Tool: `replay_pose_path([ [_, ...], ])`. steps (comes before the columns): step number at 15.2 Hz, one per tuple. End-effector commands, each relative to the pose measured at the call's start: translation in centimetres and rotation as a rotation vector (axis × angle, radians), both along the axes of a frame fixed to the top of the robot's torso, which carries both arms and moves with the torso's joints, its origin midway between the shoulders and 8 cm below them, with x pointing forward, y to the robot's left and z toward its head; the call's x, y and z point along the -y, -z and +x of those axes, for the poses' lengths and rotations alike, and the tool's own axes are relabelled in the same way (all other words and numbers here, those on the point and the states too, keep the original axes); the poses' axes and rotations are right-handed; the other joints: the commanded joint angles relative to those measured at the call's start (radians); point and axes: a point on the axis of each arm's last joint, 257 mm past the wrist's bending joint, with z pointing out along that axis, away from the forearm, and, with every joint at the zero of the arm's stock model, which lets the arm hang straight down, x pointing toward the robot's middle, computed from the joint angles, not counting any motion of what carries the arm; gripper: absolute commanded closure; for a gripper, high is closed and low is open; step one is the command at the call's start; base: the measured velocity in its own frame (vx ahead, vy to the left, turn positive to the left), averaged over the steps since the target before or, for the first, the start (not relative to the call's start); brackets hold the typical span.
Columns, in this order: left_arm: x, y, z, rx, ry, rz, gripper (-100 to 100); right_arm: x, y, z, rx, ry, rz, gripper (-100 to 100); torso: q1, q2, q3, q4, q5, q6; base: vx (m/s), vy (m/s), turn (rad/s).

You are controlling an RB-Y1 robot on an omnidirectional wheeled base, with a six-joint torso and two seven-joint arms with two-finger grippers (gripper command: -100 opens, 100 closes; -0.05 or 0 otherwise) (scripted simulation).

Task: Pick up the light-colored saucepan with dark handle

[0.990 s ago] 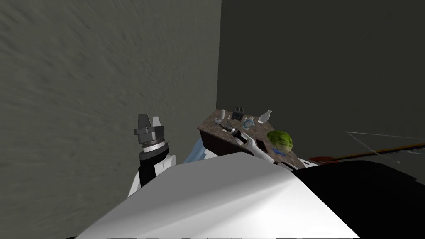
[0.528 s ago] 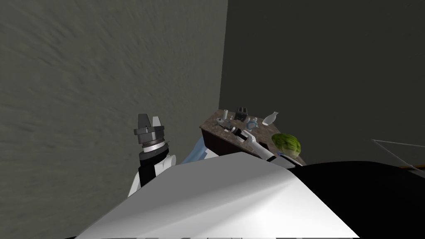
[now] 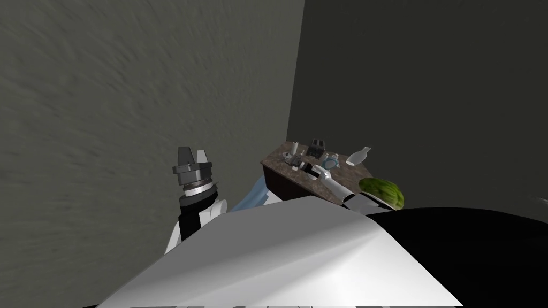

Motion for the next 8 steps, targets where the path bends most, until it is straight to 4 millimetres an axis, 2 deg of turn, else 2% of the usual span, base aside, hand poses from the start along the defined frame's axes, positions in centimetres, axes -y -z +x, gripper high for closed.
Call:
replay_pose_path([
  [1, 0.0, 0.0, 0.0, 0.000, 0.000, 0.000, 0, 1.1, 0.9, 0.6, 0.010, 0.012, -0.069, -100, 0.000, 0.000, 0.000, 0.000, 0.000, 0.000, -0.012, -0.015, 0.176],
  [8, 0.0, 0.0, 0.0, 0.000, 0.000, 0.000, 0, 5.9, 3.2, 3.1, 0.071, 0.037, -0.385, -100, 0.000, 0.000, 0.000, 0.000, 0.000, 0.000, -0.015, -0.021, 0.196],
])
